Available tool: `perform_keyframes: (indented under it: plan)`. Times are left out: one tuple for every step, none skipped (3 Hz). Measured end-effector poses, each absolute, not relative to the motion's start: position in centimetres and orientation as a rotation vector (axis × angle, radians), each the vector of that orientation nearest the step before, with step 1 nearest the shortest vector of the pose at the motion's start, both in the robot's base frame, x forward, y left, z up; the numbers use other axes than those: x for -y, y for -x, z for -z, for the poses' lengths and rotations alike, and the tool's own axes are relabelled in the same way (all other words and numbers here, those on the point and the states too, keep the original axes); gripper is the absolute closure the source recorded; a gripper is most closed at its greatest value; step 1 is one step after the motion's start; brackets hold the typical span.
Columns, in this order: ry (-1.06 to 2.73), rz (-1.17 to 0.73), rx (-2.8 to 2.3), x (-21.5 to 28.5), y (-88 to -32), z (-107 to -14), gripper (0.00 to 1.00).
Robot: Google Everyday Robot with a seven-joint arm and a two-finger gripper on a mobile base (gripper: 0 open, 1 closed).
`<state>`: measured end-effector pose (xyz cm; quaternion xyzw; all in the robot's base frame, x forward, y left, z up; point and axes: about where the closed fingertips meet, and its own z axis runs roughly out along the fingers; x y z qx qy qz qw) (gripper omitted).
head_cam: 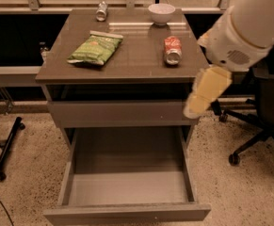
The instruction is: Place green jalapeno chip bag into middle drawer
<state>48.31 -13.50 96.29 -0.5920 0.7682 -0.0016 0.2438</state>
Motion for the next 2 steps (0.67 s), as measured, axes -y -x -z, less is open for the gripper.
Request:
perform_keyframes:
  plan:
    - [1.563, -0.133, -2.045, 9.1, -51.8, -95.2, 0.0]
    - [1.587, -0.181, -2.007, 5.7, -54.0, -94.4, 0.0]
